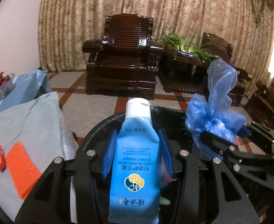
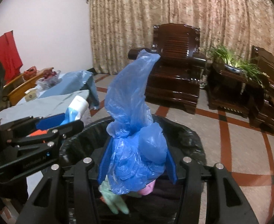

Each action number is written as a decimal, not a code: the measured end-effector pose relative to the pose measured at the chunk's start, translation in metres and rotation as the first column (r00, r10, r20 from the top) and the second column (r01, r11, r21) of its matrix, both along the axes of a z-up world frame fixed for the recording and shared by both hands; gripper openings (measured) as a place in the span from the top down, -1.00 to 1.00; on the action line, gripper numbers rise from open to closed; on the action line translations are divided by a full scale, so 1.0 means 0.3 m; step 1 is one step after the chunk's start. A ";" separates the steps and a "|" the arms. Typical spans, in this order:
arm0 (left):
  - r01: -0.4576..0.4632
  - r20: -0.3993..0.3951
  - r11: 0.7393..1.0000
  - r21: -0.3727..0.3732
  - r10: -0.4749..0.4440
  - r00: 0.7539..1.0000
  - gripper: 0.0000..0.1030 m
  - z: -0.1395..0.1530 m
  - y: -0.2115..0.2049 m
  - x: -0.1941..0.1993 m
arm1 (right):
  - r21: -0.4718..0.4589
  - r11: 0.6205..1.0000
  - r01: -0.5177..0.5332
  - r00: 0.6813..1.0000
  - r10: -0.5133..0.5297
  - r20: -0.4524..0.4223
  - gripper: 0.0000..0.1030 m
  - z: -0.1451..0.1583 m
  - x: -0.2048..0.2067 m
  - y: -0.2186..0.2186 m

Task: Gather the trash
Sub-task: 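Carry tube and blue bag over the bin and open both tools, then return to the table and grasp the orange foam mesh with the right tool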

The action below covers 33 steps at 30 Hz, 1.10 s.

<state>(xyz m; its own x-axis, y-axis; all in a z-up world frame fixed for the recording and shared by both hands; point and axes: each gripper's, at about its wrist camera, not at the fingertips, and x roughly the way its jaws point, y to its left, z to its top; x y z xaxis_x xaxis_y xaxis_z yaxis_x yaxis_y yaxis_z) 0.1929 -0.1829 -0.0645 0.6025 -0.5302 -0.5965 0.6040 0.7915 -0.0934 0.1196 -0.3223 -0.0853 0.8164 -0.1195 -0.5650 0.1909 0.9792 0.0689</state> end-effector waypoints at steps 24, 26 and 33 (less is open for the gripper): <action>-0.070 0.025 0.997 -0.021 0.071 0.997 -0.80 0.024 0.115 0.051 | 0.019 0.999 0.041 0.999 -0.041 0.010 -0.88 -0.025 -0.020 -0.038; -0.096 0.025 0.995 -0.029 0.097 0.995 -0.81 0.031 0.177 0.036 | 0.022 0.999 0.030 0.999 -0.031 0.019 -0.88 -0.012 -0.018 -0.014; -0.190 0.036 0.981 -0.038 0.191 0.981 -0.82 0.059 0.368 0.008 | 0.028 0.998 -0.052 0.998 0.051 0.041 -0.88 0.018 0.009 0.121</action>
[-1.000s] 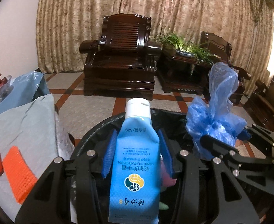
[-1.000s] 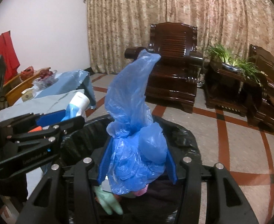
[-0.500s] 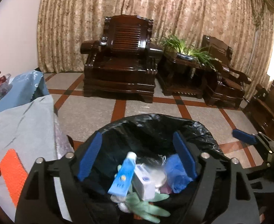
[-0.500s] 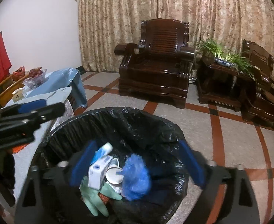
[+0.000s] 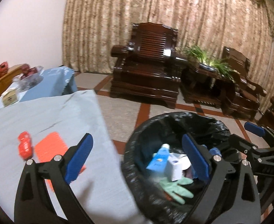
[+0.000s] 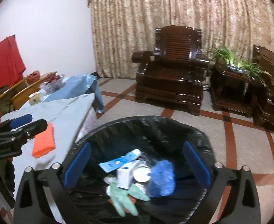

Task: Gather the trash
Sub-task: 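Return to the table and grasp the orange foam mesh with the right tool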

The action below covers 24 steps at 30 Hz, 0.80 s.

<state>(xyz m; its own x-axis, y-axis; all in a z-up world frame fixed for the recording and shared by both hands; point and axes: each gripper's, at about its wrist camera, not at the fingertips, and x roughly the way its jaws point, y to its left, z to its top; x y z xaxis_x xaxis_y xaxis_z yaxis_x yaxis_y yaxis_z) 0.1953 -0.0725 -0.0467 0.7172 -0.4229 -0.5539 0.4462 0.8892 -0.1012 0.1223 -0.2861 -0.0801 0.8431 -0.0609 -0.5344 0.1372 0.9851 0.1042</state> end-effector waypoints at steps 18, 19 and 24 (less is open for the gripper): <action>-0.289 0.021 0.956 0.053 0.289 0.957 -0.82 -0.014 0.543 -0.009 | -0.022 0.973 -0.229 0.973 0.229 -0.001 -0.88 -0.009 0.182 0.442; -0.300 0.020 0.952 0.055 0.299 0.954 -0.82 -0.017 0.566 -0.006 | -0.022 0.971 -0.237 0.971 0.237 -0.004 -0.88 -0.010 0.195 0.459; -0.365 0.011 0.927 0.084 0.365 0.931 -0.82 -0.052 0.681 0.028 | -0.020 0.957 -0.289 0.957 0.288 -0.024 -0.88 -0.039 0.284 0.565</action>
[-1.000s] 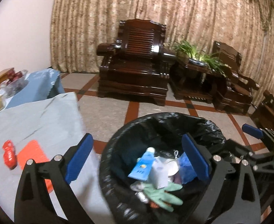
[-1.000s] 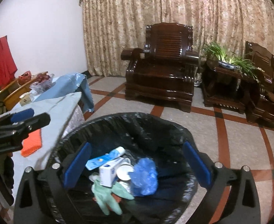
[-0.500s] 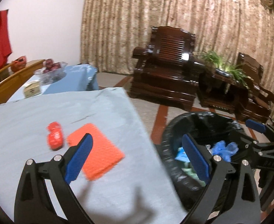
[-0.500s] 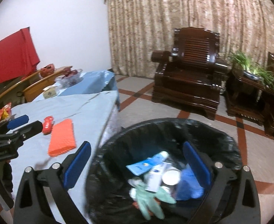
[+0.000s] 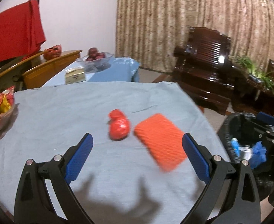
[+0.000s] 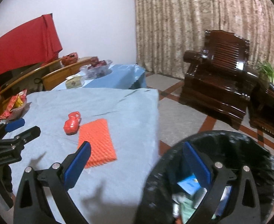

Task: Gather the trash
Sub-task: 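Return to the table and grasp the orange foam mesh with the right tool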

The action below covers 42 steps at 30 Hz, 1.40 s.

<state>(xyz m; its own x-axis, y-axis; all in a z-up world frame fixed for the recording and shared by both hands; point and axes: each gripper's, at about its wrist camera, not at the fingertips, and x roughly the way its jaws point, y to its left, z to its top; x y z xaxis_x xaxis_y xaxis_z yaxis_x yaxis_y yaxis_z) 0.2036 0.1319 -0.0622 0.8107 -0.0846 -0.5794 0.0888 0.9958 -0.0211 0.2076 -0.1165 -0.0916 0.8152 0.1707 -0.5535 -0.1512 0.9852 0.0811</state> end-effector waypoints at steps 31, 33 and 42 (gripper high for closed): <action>-0.151 -0.121 0.988 0.012 0.151 0.981 -0.82 -0.225 0.233 0.122 | -0.049 0.991 -0.123 0.955 0.105 -0.277 -0.73 -0.343 0.323 0.328; -0.151 -0.123 0.988 0.009 0.151 0.981 -0.82 -0.227 0.233 0.124 | -0.016 0.989 -0.146 0.950 0.135 -0.283 -0.51 -0.344 0.316 0.327; -0.137 -0.124 0.991 0.001 0.136 0.983 -0.82 -0.220 0.207 0.126 | 0.082 0.974 -0.211 0.933 0.225 -0.281 0.41 -0.314 0.305 0.322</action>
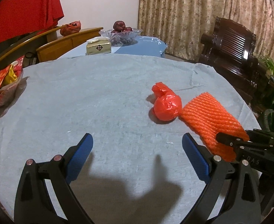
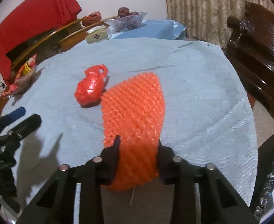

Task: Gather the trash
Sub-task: 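Return to the table and grasp the orange foam mesh with the right tool, then grasp the red plastic bag with the left tool while the right tool holds the mesh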

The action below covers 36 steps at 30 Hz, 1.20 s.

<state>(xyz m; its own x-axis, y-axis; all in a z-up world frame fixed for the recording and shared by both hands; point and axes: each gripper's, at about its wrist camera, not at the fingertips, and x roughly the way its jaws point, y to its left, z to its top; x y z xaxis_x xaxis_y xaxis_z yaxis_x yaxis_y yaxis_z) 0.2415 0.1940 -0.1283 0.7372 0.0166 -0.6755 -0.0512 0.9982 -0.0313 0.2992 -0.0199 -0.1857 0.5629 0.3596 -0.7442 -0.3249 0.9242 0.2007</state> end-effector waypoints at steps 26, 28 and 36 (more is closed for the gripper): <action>0.087 -0.088 0.996 0.033 -0.083 0.993 -0.56 -0.098 -0.158 0.381 | 0.002 0.989 0.147 0.987 -0.146 0.065 0.42 0.051 0.195 -0.124; 0.095 -0.109 0.995 0.028 -0.092 0.990 -0.43 -0.115 -0.162 0.391 | 0.002 0.990 0.141 0.988 -0.141 0.064 0.42 0.049 0.187 -0.126; 0.101 -0.121 0.995 -0.012 -0.102 0.987 0.16 -0.113 -0.172 0.370 | 0.027 0.990 0.138 0.989 -0.139 0.059 0.42 0.070 0.144 -0.149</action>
